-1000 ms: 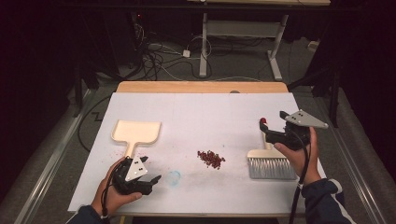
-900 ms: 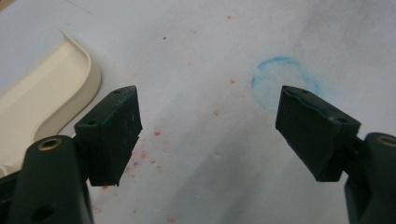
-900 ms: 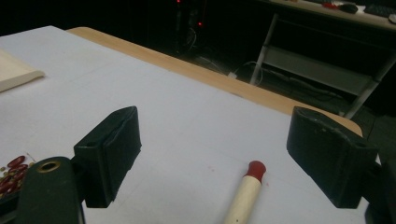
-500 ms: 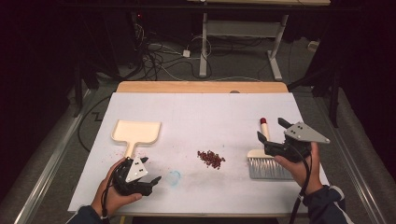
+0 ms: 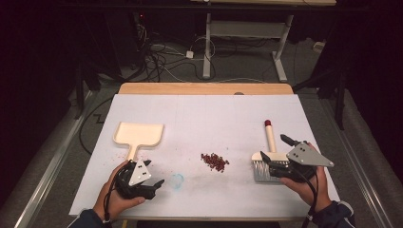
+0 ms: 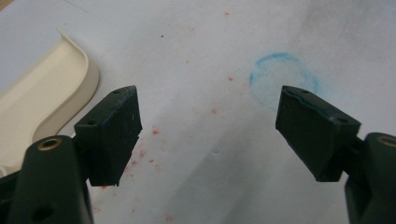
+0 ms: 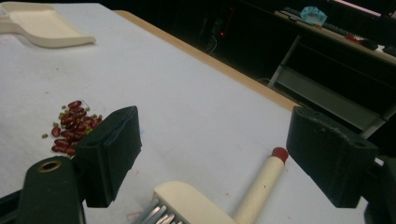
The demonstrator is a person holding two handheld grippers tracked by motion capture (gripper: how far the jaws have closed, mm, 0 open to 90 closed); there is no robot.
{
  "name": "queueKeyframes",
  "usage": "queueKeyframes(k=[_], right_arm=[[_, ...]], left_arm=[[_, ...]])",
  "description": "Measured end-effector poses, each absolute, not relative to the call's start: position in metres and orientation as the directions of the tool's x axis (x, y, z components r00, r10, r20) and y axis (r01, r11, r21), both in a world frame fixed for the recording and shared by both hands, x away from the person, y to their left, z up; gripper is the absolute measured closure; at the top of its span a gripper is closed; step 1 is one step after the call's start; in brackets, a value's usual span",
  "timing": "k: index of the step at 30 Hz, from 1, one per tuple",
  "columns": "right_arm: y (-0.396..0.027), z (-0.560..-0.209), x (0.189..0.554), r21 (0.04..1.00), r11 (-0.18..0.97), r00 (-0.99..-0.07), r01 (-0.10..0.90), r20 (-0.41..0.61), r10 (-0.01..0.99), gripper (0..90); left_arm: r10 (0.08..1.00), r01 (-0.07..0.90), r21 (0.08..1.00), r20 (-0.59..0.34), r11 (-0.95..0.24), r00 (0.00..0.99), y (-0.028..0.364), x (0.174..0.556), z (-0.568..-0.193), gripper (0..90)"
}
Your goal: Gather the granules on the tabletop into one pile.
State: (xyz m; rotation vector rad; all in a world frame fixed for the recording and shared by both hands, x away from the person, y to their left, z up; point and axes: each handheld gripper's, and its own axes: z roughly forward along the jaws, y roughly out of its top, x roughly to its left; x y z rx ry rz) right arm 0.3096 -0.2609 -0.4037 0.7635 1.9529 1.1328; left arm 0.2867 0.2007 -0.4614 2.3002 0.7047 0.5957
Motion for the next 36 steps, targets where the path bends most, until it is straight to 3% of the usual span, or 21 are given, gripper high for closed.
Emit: queueKeyframes(k=[18, 36], right_arm=[[-0.285, -0.448, 0.29, 0.876, 0.455, -0.581, 0.16, -0.289, 0.761, 19.2], [-0.277, -0.443, 0.281, 0.872, 0.471, -0.585, 0.133, -0.315, 0.748, 18.1]], left_arm=[[0.617, 0.321, 0.69, 0.229, -0.648, 0.753, 0.199, 0.29, -0.462, 21.1], [0.611, 0.305, 0.69, 0.248, -0.656, 0.752, 0.201, 0.284, -0.462, 19.5]])
